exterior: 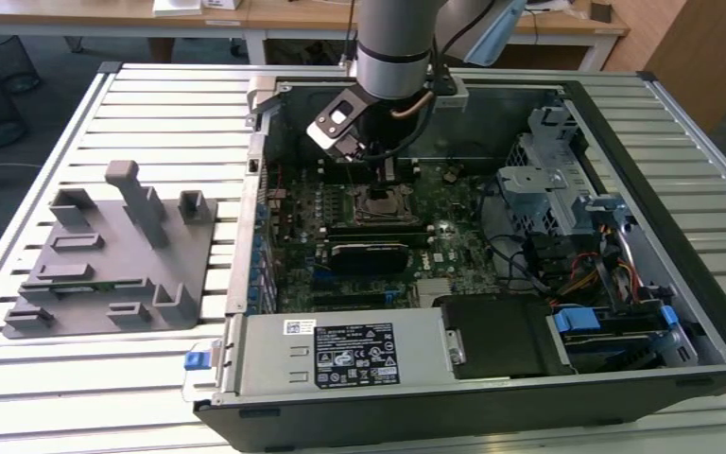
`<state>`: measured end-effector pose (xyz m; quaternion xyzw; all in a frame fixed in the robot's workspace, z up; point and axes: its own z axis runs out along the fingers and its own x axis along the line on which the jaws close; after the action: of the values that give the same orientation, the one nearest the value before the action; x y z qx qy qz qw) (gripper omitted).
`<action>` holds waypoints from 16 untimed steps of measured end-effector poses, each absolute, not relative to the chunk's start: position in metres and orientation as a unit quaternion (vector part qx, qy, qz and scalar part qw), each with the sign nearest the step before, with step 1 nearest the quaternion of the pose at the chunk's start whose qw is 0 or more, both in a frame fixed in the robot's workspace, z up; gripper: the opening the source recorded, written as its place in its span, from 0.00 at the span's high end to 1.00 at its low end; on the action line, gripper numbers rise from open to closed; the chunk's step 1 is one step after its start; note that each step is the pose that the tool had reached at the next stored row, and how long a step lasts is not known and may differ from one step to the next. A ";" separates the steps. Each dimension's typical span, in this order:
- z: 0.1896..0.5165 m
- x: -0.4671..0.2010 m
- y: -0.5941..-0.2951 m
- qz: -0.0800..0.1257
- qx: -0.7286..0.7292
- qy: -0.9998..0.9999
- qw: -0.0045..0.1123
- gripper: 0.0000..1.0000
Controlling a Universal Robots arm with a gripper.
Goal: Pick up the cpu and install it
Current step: 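Install the first cpu locking lever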
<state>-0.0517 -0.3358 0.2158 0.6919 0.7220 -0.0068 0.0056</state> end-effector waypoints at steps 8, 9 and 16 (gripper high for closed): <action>0.217 -0.052 -0.336 -0.007 0.692 0.722 0.006 0.89; 0.217 -0.052 -0.336 -0.007 0.692 0.722 0.006 0.89; 0.221 -0.052 -0.336 -0.007 0.692 0.722 0.006 0.89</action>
<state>-0.0516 -0.3358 0.2205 0.6918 0.7220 -0.0067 0.0056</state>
